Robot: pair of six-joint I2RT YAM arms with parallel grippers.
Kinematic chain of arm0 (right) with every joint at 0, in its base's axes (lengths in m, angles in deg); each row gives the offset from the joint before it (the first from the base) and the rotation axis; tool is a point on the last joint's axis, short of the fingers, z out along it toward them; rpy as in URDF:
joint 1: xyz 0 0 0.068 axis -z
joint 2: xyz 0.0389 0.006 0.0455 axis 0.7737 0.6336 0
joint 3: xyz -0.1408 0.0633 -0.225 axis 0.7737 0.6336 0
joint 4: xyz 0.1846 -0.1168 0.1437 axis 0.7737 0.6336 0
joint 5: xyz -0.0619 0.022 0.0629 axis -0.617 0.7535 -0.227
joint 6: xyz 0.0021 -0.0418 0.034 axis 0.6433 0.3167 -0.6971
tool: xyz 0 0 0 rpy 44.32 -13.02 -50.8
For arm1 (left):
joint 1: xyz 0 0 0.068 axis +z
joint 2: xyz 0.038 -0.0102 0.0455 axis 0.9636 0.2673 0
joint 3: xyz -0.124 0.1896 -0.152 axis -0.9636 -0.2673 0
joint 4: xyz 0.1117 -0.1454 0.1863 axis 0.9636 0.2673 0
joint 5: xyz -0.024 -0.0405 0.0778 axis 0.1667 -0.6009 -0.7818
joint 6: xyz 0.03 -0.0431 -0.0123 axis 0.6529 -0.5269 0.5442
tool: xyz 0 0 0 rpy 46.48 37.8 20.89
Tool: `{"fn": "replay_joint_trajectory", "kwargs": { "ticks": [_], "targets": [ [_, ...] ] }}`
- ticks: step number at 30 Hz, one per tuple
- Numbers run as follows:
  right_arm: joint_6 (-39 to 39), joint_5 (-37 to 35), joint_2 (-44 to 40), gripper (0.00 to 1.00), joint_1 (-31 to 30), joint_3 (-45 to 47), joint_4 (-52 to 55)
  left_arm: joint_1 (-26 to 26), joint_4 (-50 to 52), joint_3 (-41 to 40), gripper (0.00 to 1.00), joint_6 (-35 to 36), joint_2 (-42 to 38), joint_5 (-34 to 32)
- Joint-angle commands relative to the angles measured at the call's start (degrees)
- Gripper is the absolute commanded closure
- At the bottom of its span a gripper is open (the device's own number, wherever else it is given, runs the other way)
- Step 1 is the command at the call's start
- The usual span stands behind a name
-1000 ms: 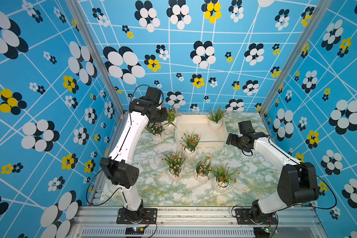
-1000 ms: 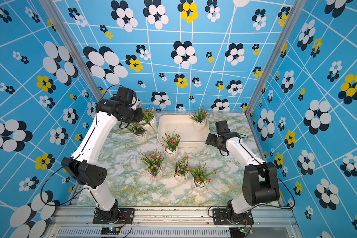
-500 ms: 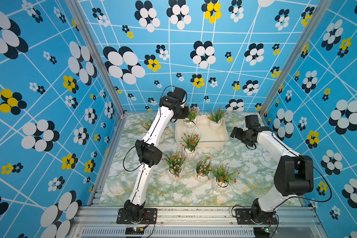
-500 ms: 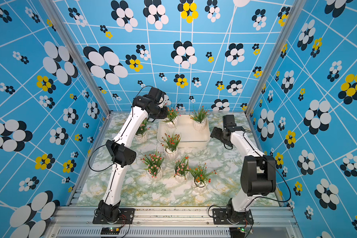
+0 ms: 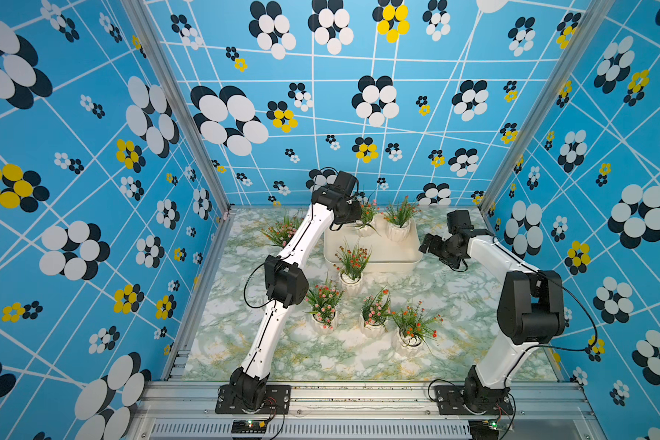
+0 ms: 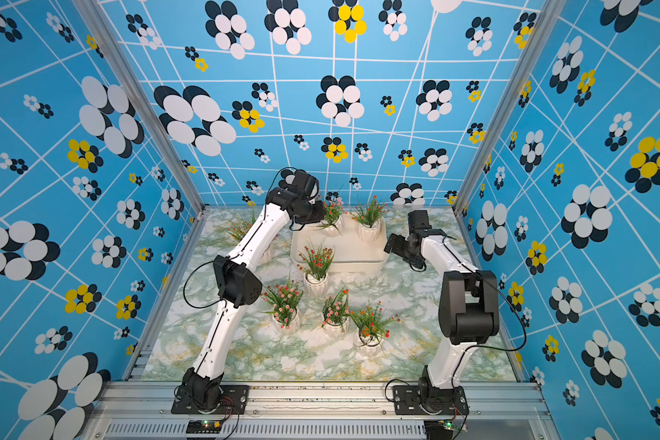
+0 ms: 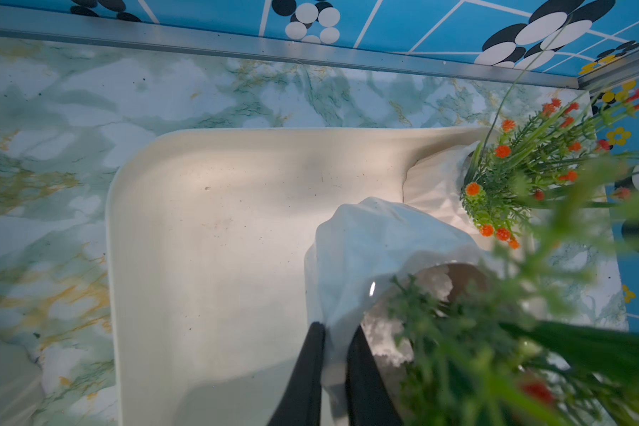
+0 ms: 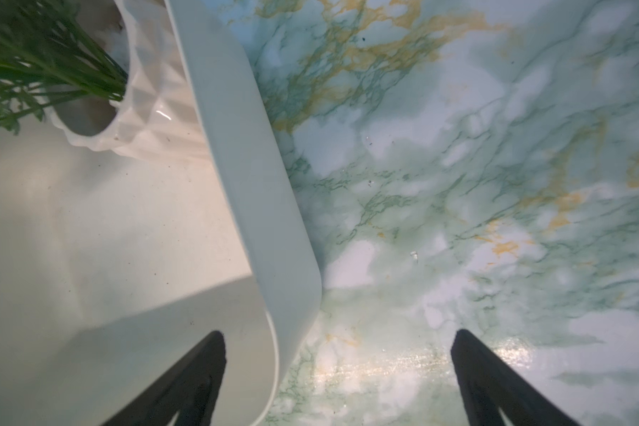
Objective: Put the potted gypsophila into the storage box
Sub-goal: Place the baby's breath potted plant at the storage box.
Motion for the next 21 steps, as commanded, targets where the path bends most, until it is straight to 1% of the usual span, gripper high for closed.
{"fn": "replay_joint_trajectory", "kwargs": {
  "ticks": [1, 7, 14, 21],
  "targets": [
    [-0.1, 1.9, 1.1, 0.02, 0.0, -1.2, -1.1, -0.2, -4.2, -0.2, 1.0, -6.3, 1.8, -1.4],
    [-0.5, 3.2, 2.3, 0.02, 0.0, -1.6, -1.9, -2.0, -4.0, -0.4, 1.0, -11.1, 3.3, -4.9],
    [-1.0, 4.7, 3.2, 0.02, 0.0, -1.5, -3.0, -3.2, -6.8, -0.4, 1.0, -15.1, 4.7, -5.4],
    [-1.7, 6.8, 3.6, 0.02, 0.3, -1.0, -4.1, -3.7, -8.7, -0.4, 1.0, -16.7, 5.9, -8.1]
  ]
}}
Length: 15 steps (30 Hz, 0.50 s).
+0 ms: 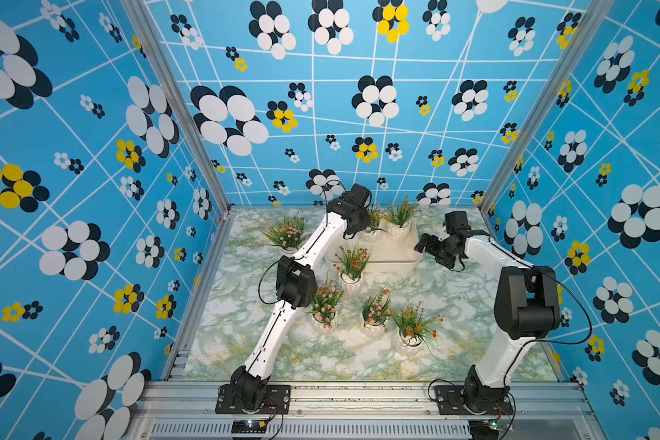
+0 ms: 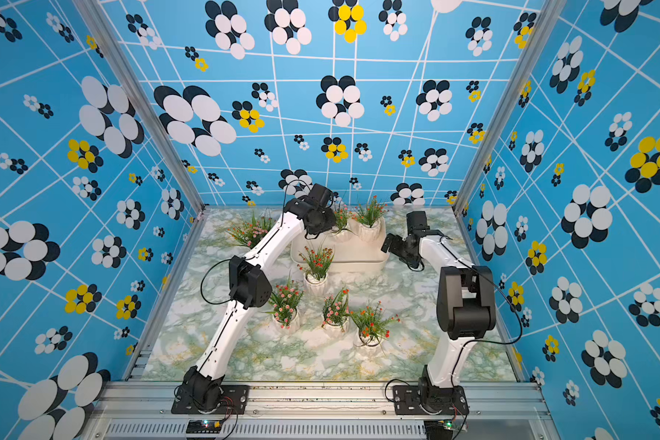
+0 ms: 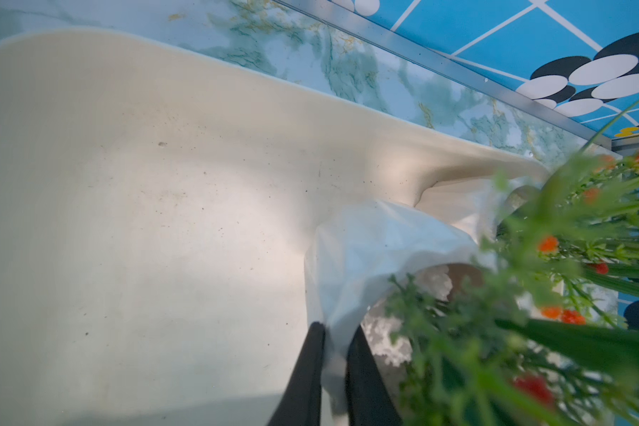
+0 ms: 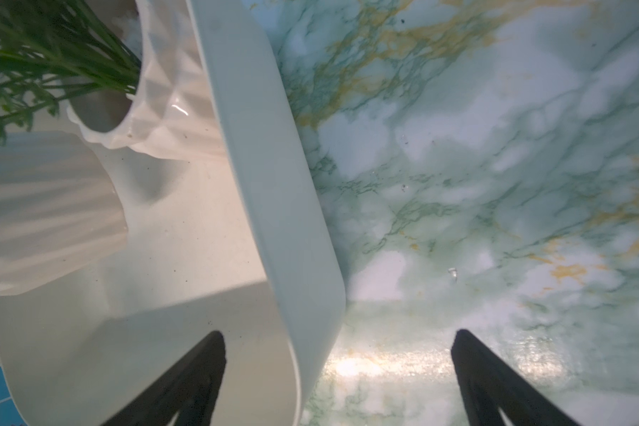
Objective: Put the potted gypsophila into the storage box
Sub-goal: Place the baby's breath potted plant at the storage box.
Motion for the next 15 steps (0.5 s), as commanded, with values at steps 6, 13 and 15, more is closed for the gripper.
{"fn": "replay_joint_trajectory", "kwargs": {
  "ticks": [6, 13, 15],
  "targets": [
    [-1.4, 2.8, 1.4, 0.02, 0.4, -1.2, -1.3, 0.0, -7.3, 0.0, 1.0, -4.1, 2.3, -1.6],
    [-1.1, 3.9, 1.8, 0.02, 1.1, -1.1, -1.5, -0.3, -9.7, 0.0, 1.0, -5.9, 3.5, -1.5],
    [-1.0, 4.1, 2.0, 0.02, 1.3, -1.0, -1.6, -0.4, -10.4, 0.0, 1.0, -6.4, 3.8, -1.3]
  ]
}}
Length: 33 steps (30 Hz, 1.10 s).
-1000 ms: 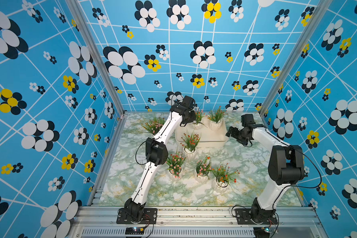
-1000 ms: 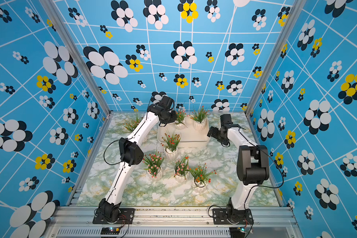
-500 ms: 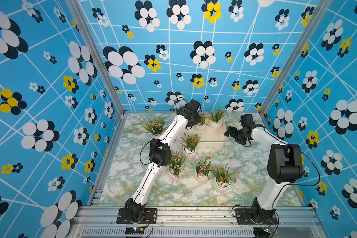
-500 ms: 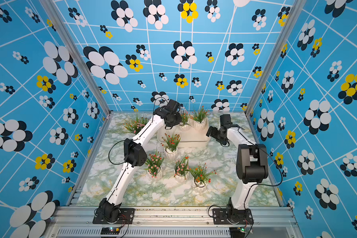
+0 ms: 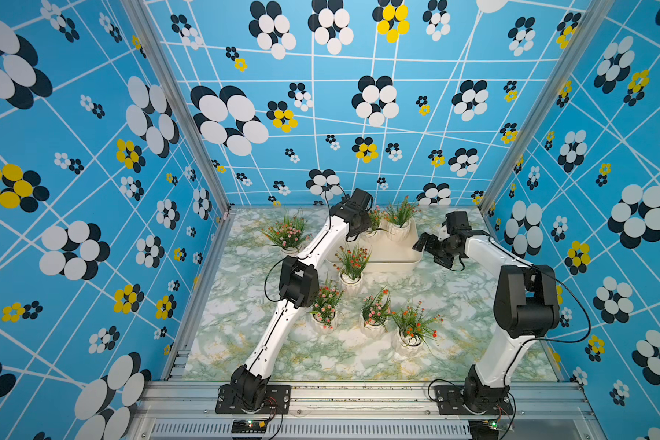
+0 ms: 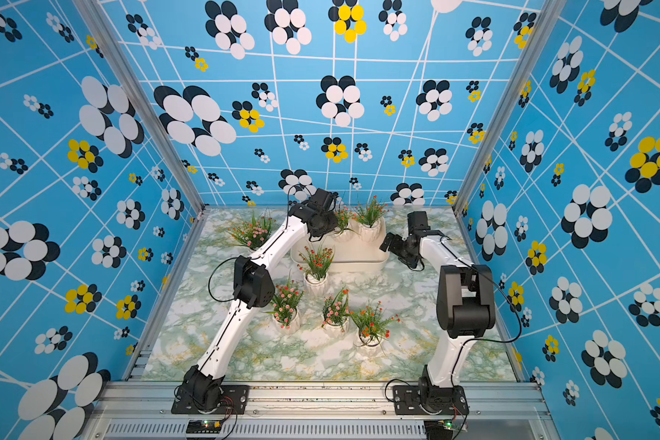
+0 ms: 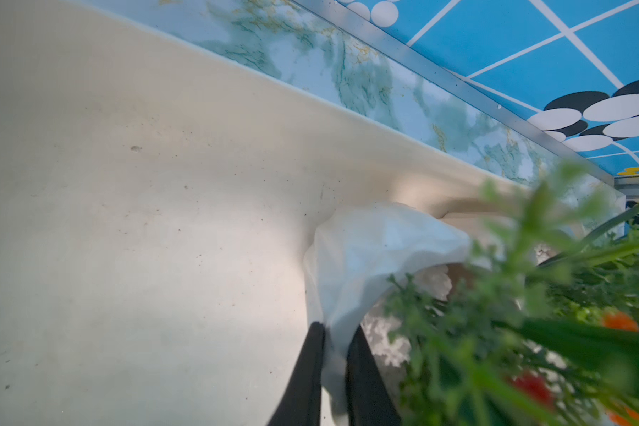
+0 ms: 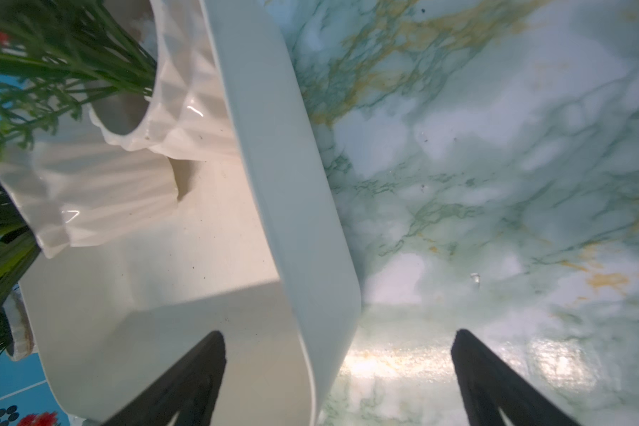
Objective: Put the potted gypsophila into the storage box
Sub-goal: Place the baby's breath potted plant at the storage box.
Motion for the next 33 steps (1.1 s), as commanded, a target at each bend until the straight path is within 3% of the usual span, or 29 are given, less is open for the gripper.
{"fn": "replay_joint_trajectory", "kwargs": {
  "ticks": [1, 15, 33],
  "targets": [
    [-0.1, 1.3, 1.4, 0.02, 0.7, -1.0, -0.7, -0.4, -5.3, 0.1, 1.0, -2.0, 0.5, -0.2],
    [-0.4, 2.4, 2.7, 0.02, 1.6, -1.0, -1.4, -0.7, -7.8, 0.1, 0.99, -2.9, 1.6, -0.2],
    [-0.9, 2.9, 2.8, 0.01, 2.1, -0.5, -1.6, -1.0, -8.4, 0.1, 0.82, -2.8, 1.9, 0.4]
  ]
}}
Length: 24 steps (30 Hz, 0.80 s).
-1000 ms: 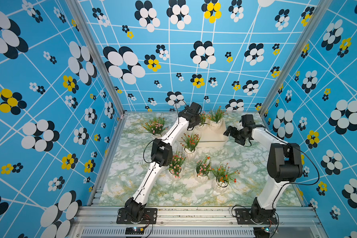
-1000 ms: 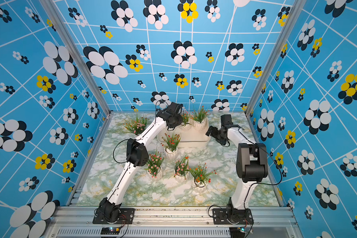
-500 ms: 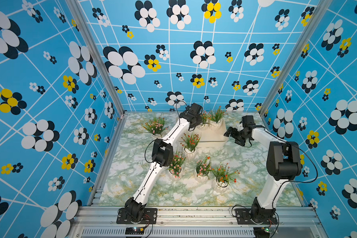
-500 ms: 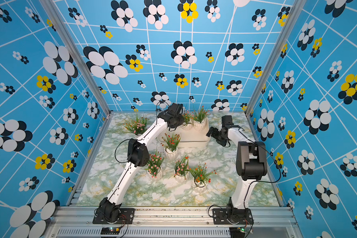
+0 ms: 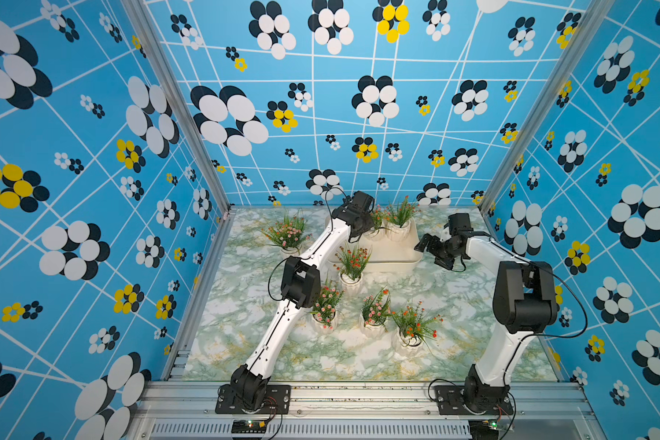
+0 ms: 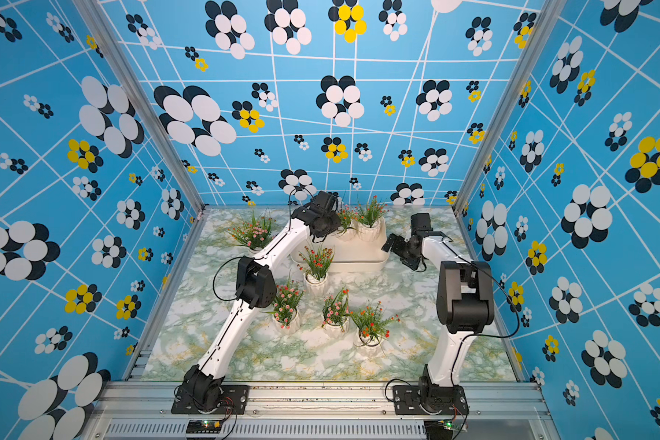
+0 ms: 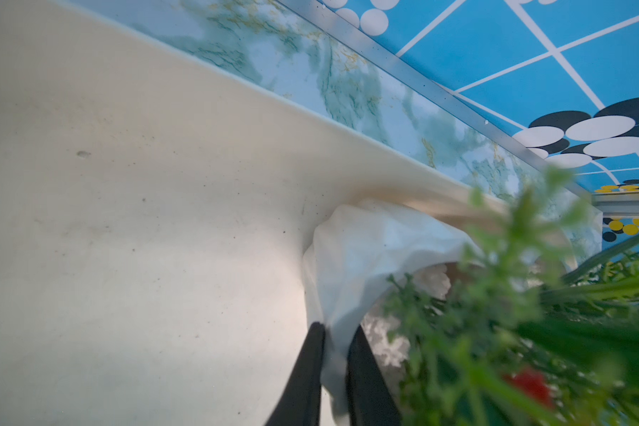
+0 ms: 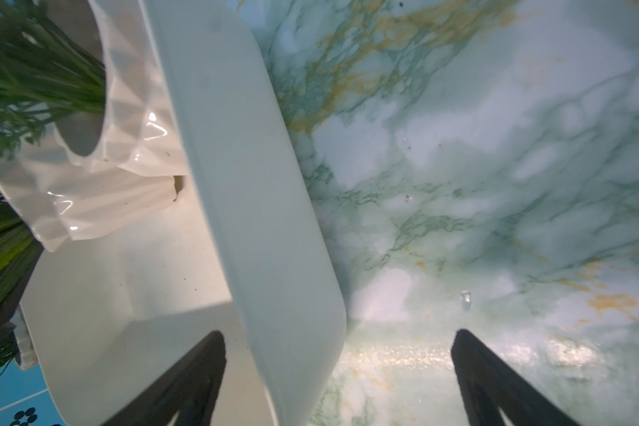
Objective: Put the potted gypsophila into the storage box
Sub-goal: Place the baby's breath potted plant at the storage box.
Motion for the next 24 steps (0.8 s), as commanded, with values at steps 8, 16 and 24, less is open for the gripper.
{"fn": "replay_joint_trajectory", "kwargs": {
  "ticks": [8, 16, 24],
  "targets": [
    [-0.4, 0.9, 0.3, 0.02, 0.6, -0.6, 0.1, -0.6, -3.7, 0.2, 0.76, -0.2, -0.3, 0.1],
    [-0.5, 1.0, -0.4, 0.02, 0.6, -1.1, 0.7, -0.6, -2.0, 0.2, 0.69, 1.1, -1.7, -0.5],
    [0.0, 0.0, -2.9, 0.02, 0.5, -1.4, 2.8, -0.9, -1.2, -3.2, 0.62, 4.7, -7.9, -2.5]
  ]
}}
